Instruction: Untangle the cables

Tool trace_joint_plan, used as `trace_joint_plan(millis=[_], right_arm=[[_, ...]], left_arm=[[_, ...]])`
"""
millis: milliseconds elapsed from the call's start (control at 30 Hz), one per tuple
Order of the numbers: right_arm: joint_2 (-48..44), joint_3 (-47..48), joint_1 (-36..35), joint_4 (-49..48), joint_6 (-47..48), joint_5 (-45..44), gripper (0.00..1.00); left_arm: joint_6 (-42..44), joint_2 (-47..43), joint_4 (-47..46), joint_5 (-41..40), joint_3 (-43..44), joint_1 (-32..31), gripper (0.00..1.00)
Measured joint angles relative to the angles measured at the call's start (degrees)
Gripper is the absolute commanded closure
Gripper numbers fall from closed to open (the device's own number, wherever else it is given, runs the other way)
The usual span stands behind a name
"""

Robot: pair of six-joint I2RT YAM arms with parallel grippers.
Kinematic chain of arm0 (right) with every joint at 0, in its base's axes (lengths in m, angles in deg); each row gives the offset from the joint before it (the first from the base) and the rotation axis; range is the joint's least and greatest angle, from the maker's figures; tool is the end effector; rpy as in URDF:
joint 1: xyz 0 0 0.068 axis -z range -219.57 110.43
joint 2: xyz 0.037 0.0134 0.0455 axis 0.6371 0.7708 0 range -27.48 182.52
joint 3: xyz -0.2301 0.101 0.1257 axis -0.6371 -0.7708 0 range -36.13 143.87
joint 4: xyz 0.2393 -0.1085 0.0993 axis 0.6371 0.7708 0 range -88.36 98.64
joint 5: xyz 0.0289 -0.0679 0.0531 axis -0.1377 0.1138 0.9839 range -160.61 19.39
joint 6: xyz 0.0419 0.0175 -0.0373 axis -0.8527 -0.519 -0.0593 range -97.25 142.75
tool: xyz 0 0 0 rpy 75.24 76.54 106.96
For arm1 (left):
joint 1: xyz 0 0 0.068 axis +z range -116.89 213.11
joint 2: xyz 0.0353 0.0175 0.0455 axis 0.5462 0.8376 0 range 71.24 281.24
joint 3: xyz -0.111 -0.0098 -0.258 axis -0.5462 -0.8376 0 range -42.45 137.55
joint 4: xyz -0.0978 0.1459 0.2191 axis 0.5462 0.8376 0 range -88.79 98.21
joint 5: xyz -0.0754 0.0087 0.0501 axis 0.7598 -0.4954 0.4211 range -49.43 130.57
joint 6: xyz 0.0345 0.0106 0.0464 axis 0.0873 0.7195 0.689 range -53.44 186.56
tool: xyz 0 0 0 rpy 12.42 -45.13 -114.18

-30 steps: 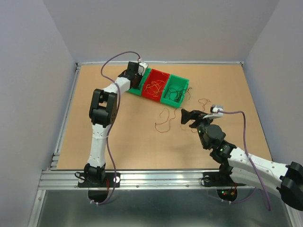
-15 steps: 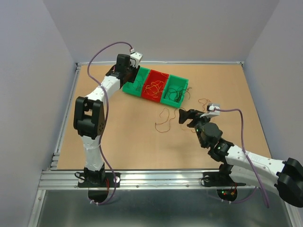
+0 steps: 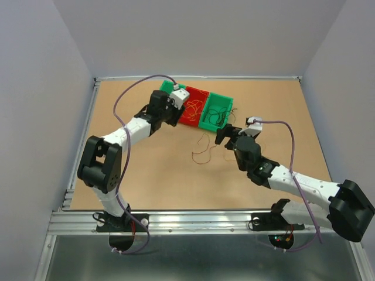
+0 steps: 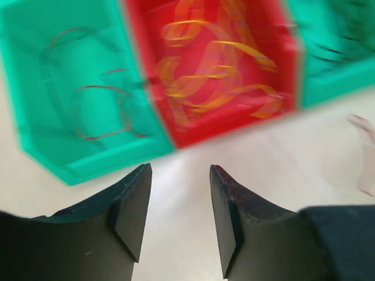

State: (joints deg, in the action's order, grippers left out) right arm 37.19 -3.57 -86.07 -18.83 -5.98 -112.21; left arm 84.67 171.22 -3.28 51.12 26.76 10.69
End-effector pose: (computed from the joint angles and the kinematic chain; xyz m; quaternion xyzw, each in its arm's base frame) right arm 0.2022 0.1720 0.2481 0.1097 0.7506 0.1424 0.6358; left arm 0.3946 -0.1712 0.2462 0.3384 0.7766 -0.0978 0.5223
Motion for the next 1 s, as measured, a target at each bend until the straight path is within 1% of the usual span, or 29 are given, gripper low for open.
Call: trace_joint_plan(millis=[33,67,100,167,233,300,433,600,700,833,1000], right_arm=[[0.0,0.0,0.7,0.8,-0.7,0.4,0.0],[0.0,0.0,2.0,1.8,-1.4,0.8,0.0],[0.0,0.0,3.3,2.6,-2.1,1.6,0.0],[-0.1,0.0,6.5,3.7,-3.6,3.7,0.0],[-0.2,0.0,8.7,4.3,-4.5,5.1,0.0],[-0.7,0.0,10.1,5.1,-5.1,6.4,0.0],[-2.9,0.0,10.1,5.5,-5.4,7.6,0.0],[-6.8,-0.1,10.1,5.6,-5.6,7.5,0.0],[-8.8,-0.2,10.1,5.6,-5.6,7.5,0.0],[-10.3,-0.8,10.1,5.6,-5.6,7.5,0.0],[-11.3,-0.8,10.1,5.7,-5.5,7.6,0.0]], left_arm=[[1.0,-2.9,-1.2,0.4,-3.0,-2.7,0.36],[1.9,-5.1,-3.7,0.4,-5.7,-5.7,0.3],[2.9,-6.8,-5.4,0.4,-7.8,-8.5,0.27],[4.6,-8.5,-7.7,1.2,-10.0,-13.2,0.13],[5.7,-8.9,-8.8,2.6,-10.6,-16.3,0.11],[6.1,-8.6,-8.7,3.5,-10.6,-17.0,0.05],[6.2,-5.3,-6.8,3.7,-7.9,-16.8,0.04],[5.8,3.3,-3.5,2.4,-3.2,-17.4,0.01],[5.4,6.3,0.1,2.8,-2.0,-17.8,0.01],[5.1,8.8,2.9,4.5,0.3,-17.8,0.01],[4.5,9.0,5.7,7.9,2.4,-17.8,0.01]])
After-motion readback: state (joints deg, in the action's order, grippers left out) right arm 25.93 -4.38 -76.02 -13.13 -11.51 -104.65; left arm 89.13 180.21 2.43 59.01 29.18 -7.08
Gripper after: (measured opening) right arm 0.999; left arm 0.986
